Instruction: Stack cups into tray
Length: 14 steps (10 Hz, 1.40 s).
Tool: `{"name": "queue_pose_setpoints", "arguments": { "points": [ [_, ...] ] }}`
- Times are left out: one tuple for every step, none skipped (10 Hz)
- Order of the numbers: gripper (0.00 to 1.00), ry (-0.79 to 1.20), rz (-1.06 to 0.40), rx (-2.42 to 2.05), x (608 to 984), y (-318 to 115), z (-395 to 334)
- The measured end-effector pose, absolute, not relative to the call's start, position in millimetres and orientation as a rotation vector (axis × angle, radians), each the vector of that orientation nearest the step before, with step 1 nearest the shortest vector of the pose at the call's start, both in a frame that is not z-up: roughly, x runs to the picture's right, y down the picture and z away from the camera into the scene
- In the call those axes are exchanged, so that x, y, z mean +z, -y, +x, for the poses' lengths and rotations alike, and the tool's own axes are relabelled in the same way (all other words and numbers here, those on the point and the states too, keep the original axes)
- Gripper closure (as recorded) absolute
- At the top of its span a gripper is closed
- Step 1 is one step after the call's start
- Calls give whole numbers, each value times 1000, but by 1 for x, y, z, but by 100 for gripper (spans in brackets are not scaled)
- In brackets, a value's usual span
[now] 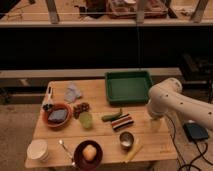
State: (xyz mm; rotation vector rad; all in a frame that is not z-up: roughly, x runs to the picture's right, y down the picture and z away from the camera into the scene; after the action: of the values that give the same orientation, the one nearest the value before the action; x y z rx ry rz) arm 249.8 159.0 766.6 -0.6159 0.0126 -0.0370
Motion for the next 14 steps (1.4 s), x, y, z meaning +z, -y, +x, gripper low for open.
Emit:
{"name": "queue_pose_setpoints", "arguments": {
  "points": [
    [20,-13,-616,-37,767,-159,250],
    [20,-13,-616,-37,767,-159,250],
    [20,-13,-616,-37,767,-159,250],
    [20,-13,-616,-37,767,-159,250],
    [20,-13,-616,-37,767,-159,250],
    [20,-9,-615,-40,767,-158,250],
    [20,9,-622,-46,766,-158,249],
    [20,42,-624,-56,765,-156,246],
    [20,102,-629,-79,761,-152,235],
    [20,146,-633,-100,757,-149,221],
    [20,194,-632,-119,754,-146,204],
    [20,247,-633,-147,750,-142,179],
    [20,253,-632,-150,750,-142,176],
    [20,251,-637,-150,749,-143,178]
  ]
}}
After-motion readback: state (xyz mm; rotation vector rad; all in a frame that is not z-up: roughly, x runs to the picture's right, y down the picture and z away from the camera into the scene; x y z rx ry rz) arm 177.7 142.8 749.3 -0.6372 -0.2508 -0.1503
